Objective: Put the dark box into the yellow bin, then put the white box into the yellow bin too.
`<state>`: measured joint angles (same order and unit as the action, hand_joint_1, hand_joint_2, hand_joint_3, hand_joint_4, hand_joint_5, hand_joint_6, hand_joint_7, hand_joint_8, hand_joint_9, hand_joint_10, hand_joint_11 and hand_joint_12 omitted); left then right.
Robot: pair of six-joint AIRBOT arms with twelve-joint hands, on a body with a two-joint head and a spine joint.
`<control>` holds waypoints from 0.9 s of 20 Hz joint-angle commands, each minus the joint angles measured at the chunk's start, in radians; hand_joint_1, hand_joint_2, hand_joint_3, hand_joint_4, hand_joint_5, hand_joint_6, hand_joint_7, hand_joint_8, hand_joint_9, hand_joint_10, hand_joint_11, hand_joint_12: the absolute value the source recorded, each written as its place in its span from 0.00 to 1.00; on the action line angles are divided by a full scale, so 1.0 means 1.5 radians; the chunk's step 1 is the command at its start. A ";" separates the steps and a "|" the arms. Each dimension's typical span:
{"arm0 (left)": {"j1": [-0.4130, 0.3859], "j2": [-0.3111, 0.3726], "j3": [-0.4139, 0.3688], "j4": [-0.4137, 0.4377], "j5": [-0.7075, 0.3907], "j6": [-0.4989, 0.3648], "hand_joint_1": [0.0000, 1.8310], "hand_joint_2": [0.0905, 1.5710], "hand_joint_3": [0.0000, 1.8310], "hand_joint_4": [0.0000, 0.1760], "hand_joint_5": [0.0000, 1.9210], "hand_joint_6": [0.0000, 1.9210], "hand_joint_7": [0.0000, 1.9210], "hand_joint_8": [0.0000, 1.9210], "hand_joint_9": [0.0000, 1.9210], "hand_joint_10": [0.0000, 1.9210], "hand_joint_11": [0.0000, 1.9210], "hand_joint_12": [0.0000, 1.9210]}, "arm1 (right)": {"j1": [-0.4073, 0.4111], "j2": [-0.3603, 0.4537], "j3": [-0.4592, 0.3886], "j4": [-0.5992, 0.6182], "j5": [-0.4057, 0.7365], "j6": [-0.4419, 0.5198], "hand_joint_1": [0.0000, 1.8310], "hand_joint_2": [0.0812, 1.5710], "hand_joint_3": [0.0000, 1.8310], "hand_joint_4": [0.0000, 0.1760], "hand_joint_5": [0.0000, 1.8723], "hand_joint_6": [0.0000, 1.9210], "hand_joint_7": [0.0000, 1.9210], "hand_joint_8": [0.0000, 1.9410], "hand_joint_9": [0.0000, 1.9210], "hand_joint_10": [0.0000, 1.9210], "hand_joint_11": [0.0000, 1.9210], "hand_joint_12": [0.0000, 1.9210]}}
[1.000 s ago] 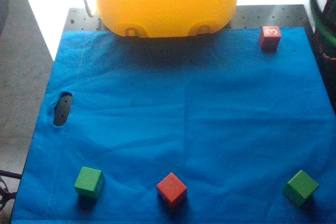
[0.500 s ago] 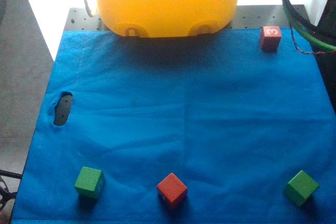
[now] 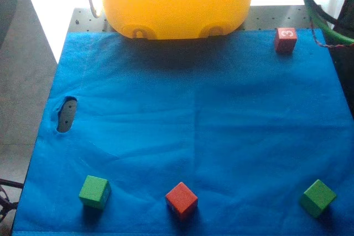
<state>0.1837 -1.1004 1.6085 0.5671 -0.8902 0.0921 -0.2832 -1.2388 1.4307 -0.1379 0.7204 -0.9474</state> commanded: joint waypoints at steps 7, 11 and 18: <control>-0.015 0.005 -0.018 -0.056 -0.112 0.000 0.46 0.52 0.01 0.64 0.00 0.00 0.05 0.00 0.00 0.00 0.00 0.00 | 0.018 -0.013 0.045 0.051 0.073 -0.004 0.75 0.65 0.00 0.00 0.51 0.45 0.61 0.33 0.62 0.44 0.45 0.59; -0.015 0.004 -0.019 -0.056 -0.114 0.000 0.43 0.52 0.00 0.74 0.00 0.00 0.06 0.01 0.02 0.01 0.00 0.00 | 0.025 -0.018 0.048 0.051 0.073 -0.004 0.53 0.53 0.00 0.92 0.16 0.00 0.23 0.00 0.23 0.00 0.18 0.06; -0.011 0.004 -0.021 -0.056 -0.111 0.004 0.44 0.61 0.01 0.72 0.04 0.00 0.01 0.00 0.01 0.00 0.01 0.01 | 0.027 -0.018 0.046 0.048 0.068 -0.004 0.43 0.52 0.00 1.00 0.06 0.00 0.14 0.00 0.11 0.00 0.06 0.00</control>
<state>0.1795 -1.0985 1.5795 0.5495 -0.9783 0.0986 -0.2596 -1.2659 1.4998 -0.0784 0.7052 -0.9504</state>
